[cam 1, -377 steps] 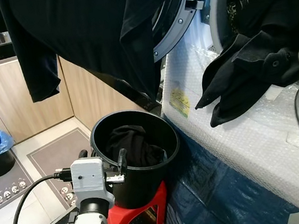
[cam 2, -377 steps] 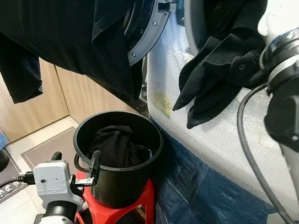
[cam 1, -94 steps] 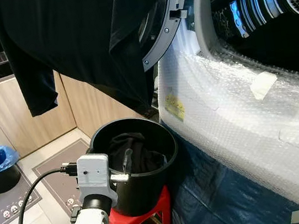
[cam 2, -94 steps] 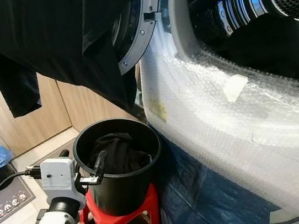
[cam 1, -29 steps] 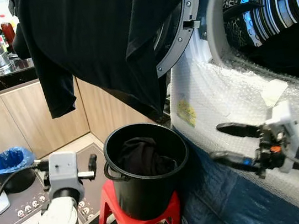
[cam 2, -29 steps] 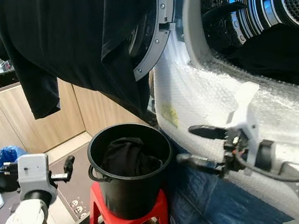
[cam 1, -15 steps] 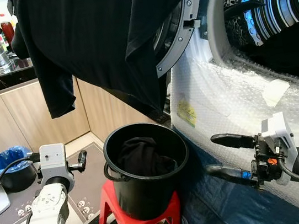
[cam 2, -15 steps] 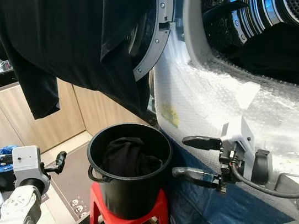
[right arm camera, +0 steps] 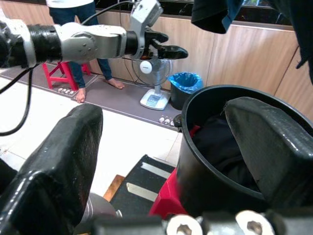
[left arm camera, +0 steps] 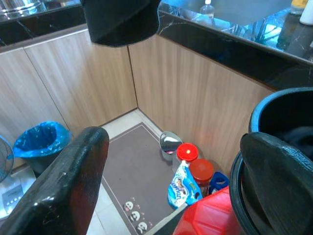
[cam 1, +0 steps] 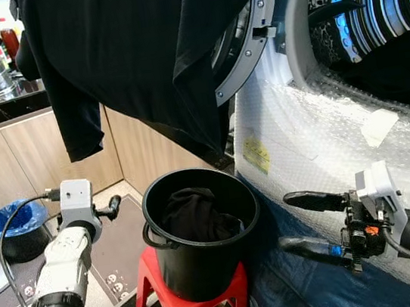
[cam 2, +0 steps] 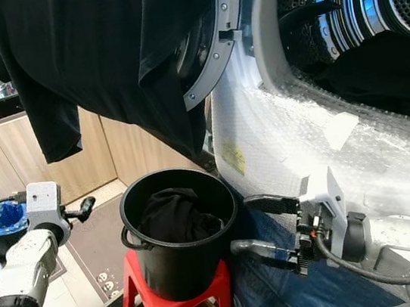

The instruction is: Clothes washing

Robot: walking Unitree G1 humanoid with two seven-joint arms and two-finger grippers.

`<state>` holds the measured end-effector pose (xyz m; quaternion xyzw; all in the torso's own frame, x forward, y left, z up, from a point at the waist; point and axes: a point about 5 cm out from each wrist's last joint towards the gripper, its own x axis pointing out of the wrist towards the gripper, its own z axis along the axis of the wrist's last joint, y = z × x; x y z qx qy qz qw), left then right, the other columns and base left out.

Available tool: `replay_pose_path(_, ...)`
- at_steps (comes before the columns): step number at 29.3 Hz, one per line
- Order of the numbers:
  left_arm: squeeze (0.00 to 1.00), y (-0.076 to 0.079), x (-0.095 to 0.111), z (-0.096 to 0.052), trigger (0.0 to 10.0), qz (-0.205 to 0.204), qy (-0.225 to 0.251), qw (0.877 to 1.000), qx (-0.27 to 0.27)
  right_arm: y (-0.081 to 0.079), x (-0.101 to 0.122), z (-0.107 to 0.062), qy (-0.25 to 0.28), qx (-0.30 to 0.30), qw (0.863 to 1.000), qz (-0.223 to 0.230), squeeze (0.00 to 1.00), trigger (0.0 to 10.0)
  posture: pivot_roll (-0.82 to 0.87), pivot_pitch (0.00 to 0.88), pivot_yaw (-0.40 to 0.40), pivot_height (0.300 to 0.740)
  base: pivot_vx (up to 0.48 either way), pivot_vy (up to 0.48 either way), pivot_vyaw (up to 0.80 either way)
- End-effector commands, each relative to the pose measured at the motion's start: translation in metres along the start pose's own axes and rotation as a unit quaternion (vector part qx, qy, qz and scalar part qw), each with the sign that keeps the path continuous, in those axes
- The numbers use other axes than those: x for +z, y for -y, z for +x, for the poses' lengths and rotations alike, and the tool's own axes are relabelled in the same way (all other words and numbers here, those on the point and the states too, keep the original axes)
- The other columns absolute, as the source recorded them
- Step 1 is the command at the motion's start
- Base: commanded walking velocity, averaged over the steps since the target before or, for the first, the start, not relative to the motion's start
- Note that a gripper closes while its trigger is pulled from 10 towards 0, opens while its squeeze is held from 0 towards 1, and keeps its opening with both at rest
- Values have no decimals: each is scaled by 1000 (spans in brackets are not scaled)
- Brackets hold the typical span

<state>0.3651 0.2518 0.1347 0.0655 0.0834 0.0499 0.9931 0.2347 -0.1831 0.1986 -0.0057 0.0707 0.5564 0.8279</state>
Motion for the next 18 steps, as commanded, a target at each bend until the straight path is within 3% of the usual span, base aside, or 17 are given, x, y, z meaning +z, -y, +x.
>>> replay_pose_path(1, 0, 1, 7, 4, 10000, 12, 7, 1000, -10, -4, 2, 1, -1, 6, 1000, -3, 0, 10000, -4, 0, -85, 740, 0, 0, 0)
replay_pose_path(6, 0, 2, 15, 10, 10000, 12, 2, 1000, -25, -8, 4, 2, 2, 8, 1000, -5, 0, 10000, -26, 18, -80, 740, 0, 0, 0)
replay_pose_path(10, 0, 4, 27, 15, 10000, 16, 7, 999, -32, -1, 8, 4, 45, -52, 998, -10, 0, 10000, -49, 41, -69, 740, 0, 0, 0)
replay_pose_path(14, 0, 5, 29, 16, 10000, 16, 11, 999, -33, 1, 6, 6, 57, -69, 996, -7, 0, 10000, -48, 32, -62, 740, 0, 0, 0)
replay_pose_path(18, 0, 10, 30, 17, 10000, 16, 18, 999, -36, 9, -1, 14, 91, -115, 989, 18, 0, 10000, -39, 4, -51, 740, 0, 0, 0)
